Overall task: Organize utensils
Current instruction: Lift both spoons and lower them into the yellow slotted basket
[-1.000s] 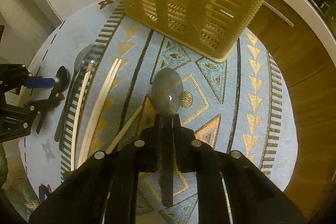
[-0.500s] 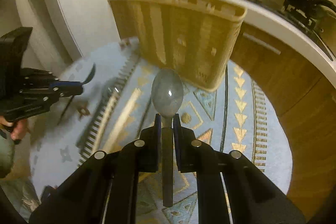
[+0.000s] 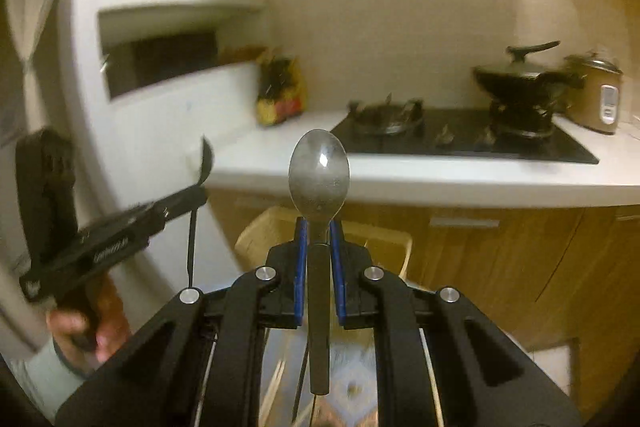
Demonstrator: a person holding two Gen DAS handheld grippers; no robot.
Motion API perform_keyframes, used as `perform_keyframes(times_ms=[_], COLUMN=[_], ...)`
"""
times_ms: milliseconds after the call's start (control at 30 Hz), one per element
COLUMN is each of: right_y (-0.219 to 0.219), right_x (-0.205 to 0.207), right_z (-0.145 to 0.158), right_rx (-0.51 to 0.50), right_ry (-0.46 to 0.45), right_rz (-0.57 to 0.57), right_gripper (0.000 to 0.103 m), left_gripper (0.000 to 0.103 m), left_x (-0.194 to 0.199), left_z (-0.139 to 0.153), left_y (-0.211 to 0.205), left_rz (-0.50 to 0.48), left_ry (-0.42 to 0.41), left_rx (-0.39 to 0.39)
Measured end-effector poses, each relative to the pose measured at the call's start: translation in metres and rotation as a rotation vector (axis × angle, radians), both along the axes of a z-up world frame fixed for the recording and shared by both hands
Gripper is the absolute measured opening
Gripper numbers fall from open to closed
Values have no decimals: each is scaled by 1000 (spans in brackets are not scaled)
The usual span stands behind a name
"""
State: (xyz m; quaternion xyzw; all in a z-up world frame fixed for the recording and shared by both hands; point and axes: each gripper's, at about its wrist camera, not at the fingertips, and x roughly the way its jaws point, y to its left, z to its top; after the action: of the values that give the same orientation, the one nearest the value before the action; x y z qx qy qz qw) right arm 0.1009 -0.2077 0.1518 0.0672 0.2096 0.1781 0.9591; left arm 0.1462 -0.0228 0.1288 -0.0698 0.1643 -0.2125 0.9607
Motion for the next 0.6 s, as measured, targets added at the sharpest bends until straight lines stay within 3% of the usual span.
perform_keyframes(times_ms=[67,200,367,600], right_y=[-3,-11,-18,-2], right_x=[21,50,78,84], right_z=[4,4,-12,-37], right_rx=[16,57,100,25], right_ry=[-21,-55,-52,-98], right_rz=[-51,-135,-194,-250], right_gripper=[9,9,9,10], left_gripper=[5,5,5,5], left_x=[11,36,59,82], left_z=[3,-4,-19,-43], left_y=[-4,-1,0,2], left_rz=[13,18,46,84], left_ry=[-33,-23,-25,-14], left_rx=[-11,-57,-58,-58])
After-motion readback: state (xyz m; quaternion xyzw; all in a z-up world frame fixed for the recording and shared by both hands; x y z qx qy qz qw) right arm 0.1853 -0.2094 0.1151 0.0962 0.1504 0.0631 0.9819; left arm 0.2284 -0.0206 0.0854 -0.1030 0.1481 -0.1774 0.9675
